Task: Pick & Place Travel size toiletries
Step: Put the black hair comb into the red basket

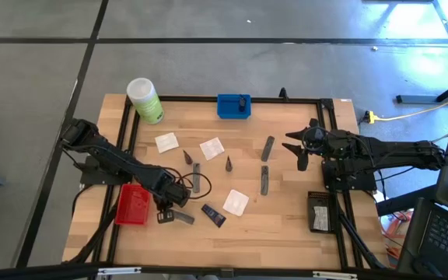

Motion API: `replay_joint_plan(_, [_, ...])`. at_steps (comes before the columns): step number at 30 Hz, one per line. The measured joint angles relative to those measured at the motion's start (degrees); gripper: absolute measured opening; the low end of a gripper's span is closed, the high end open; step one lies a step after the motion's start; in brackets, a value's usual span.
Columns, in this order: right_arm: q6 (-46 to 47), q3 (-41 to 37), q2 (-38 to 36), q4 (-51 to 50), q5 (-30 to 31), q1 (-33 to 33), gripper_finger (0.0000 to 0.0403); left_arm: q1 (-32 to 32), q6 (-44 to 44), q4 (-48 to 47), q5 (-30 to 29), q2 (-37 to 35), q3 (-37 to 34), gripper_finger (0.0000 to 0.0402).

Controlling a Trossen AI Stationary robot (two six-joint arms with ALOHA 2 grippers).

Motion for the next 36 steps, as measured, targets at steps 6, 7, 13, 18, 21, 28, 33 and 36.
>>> replay_joint_plan(6, [-0.15, 0.0, 0.0, 0.88, 0.01, 0.0, 0.0194, 0.0, 0.01, 0.02, -0.1, 0.0, 0.0, 0.0002])
replay_joint_plan(7, [-0.1, 0.0, 0.0, 2.48, 0.35, -0.02, 0.0192, 0.0, 0.01, 0.04, -0.16, 0.0, 0.0, 0.0002])
replay_joint_plan(13, [2.0, 0.0, 4.66, 12.93, -7.34, 0.39, 0.0182, 0.6, 0.01, 0.69, -0.22, 0.0, 0.02, 0.0002])
replay_joint_plan(18, [0.49, 0.02, 14.6, 23.14, -15.47, 3.56, 0.0184, 0.66, 0.86, 0.94, -0.23, 0.0, 0.02, 0.0002])
replay_joint_plan(21, [1.18, 0.02, 20.52, 28.66, -16.34, 5.35, 0.0189, 0.66, 0.92, 0.93, -0.23, 0.0, 0.02, 0.0002])
replay_joint_plan(28, [1.17, 0.02, 32.47, 39.18, -11.1, 12.15, 0.0184, 0.66, 1.04, 0.94, -0.25, 0.0, 0.04, 0.0002])
replay_joint_plan(33, [1.11, 0.03, 41.39, 48.53, -6.36, 17.48, 0.0162, 0.66, 1.06, 1.07, -0.95, 0.0, 0.04, 0.0002])
replay_joint_plan(36, [0.24, 2.3, 47.3, 51.0, -5.77, 20.32, 0.0148, 0.66, 1.06, 1.42, -1.54, 0.0, 0.04, 0.0002])
